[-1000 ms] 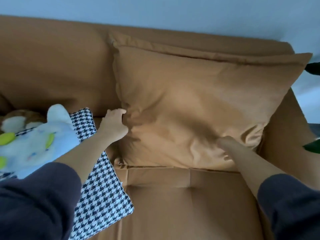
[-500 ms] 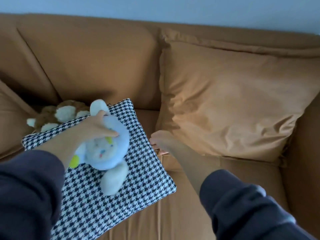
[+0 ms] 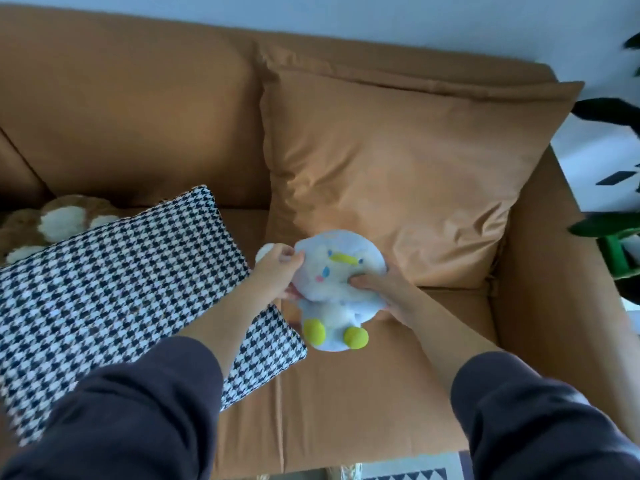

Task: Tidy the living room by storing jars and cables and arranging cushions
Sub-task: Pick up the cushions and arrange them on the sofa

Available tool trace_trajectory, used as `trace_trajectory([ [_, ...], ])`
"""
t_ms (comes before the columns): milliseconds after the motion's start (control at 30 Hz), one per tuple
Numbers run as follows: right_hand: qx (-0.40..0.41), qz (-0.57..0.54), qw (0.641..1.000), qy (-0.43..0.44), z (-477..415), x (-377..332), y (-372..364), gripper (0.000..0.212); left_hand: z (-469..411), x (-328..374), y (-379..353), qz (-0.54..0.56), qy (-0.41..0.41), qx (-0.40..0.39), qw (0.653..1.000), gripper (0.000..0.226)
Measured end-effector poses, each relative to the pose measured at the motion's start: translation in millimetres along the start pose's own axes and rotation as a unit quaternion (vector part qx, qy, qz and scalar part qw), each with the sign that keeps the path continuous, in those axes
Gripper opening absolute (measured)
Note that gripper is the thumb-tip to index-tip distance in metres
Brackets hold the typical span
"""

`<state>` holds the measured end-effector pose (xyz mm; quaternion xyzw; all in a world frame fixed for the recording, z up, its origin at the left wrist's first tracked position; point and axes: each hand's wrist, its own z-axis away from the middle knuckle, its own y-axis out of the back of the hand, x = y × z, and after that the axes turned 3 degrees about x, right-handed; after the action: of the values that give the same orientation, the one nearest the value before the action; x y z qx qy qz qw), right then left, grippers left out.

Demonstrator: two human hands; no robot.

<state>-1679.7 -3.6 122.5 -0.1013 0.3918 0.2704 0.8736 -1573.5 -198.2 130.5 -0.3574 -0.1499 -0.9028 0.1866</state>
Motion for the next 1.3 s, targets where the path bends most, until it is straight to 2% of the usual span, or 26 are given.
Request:
trace_trajectory([
  [100, 0.026, 0.054, 0.998, -0.014, 7.3, 18.9, 71.8, 0.068, -4.4, -18.7, -60.9, -0.065, 0.049, -0.097, 0.992, 0.026],
  [200, 0.064, 0.112, 0.990, -0.054, 7.0, 46.8, 132.9, 0.069, -8.3, -37.4, -122.2, -0.182, 0.030, -0.174, 0.967, 0.045],
  [267, 0.085, 0.111, 0.988, -0.072, 7.5, 64.3, 166.7, 0.060, -18.2, -53.8, -164.7, -0.266, 0.021, -0.201, 0.943, 0.060],
  [333, 0.101, 0.097, 0.987, -0.078, 4.9, 75.8, 200.9, 0.062, -35.1, -68.3, -206.1, -0.280, 0.031, -0.219, 0.934, 0.078],
  [367, 0.107, 0.091, 0.987, -0.084, 0.4, 81.0, 214.3, 0.065, -30.1, -62.5, -219.1, -0.280, 0.031, -0.219, 0.934, 0.079],
  [467, 0.121, 0.103, 0.982, -0.103, -17.1, 94.9, 247.9, 0.084, -31.5, -53.8, -262.9, -0.286, 0.027, -0.212, 0.934, 0.070],
  [567, 0.156, 0.140, 0.967, -0.141, -33.0, 113.6, 255.9, 0.096, -37.7, -60.0, -291.4, -0.268, 0.083, -0.216, 0.935, 0.069],
  [633, 0.167, 0.122, 0.968, -0.144, -43.5, 124.3, 254.7, 0.094, -40.9, -61.2, -304.9, -0.258, 0.075, -0.223, 0.937, 0.066],
  [733, 0.219, 0.185, 0.957, -0.048, -48.9, 120.8, 250.5, 0.086, -49.1, -62.5, -313.4, -0.253, 0.050, -0.222, 0.940, 0.064],
  [800, 0.247, 0.264, 0.932, -0.010, -46.7, 116.9, 250.3, 0.074, -50.3, -63.6, -310.2, -0.240, 0.059, -0.236, 0.940, 0.065],
  [867, 0.257, 0.370, 0.892, -0.039, -41.5, 111.8, 247.8, 0.071, -47.6, -61.9, -298.2, -0.247, 0.047, -0.239, 0.938, 0.057],
  [933, 0.275, 0.457, 0.844, -0.051, -36.0, 102.9, 236.3, 0.073, -45.3, -59.8, -277.0, -0.271, 0.005, -0.212, 0.939, 0.038],
  [967, 0.277, 0.475, 0.835, -0.030, -34.5, 95.3, 221.7, 0.073, -43.7, -57.6, -258.1, -0.272, -0.009, -0.181, 0.945, 0.033],
  [1033, 0.259, 0.470, 0.844, 0.015, -31.3, 78.1, 189.9, 0.064, -45.0, -52.0, -219.9, -0.253, -0.027, -0.108, 0.961, 0.027],
  [1100, 0.195, 0.473, 0.858, 0.051, -29.0, 60.7, 143.2, 0.050, -44.2, -42.4, -168.0, -0.241, -0.046, -0.016, 0.969, 0.025],
  [1200, 0.082, 0.482, 0.869, 0.083, -28.3, 44.4, 69.1, 0.040, -41.8, -29.4, -80.1, -0.282, -0.083, 0.102, 0.950, 0.025],
  [1300, 0.017, 0.460, 0.883, 0.097, -25.4, 25.0, -11.7, 0.034, -33.7, -33.1, 19.6, -0.275, -0.075, 0.172, 0.943, 0.026],
])
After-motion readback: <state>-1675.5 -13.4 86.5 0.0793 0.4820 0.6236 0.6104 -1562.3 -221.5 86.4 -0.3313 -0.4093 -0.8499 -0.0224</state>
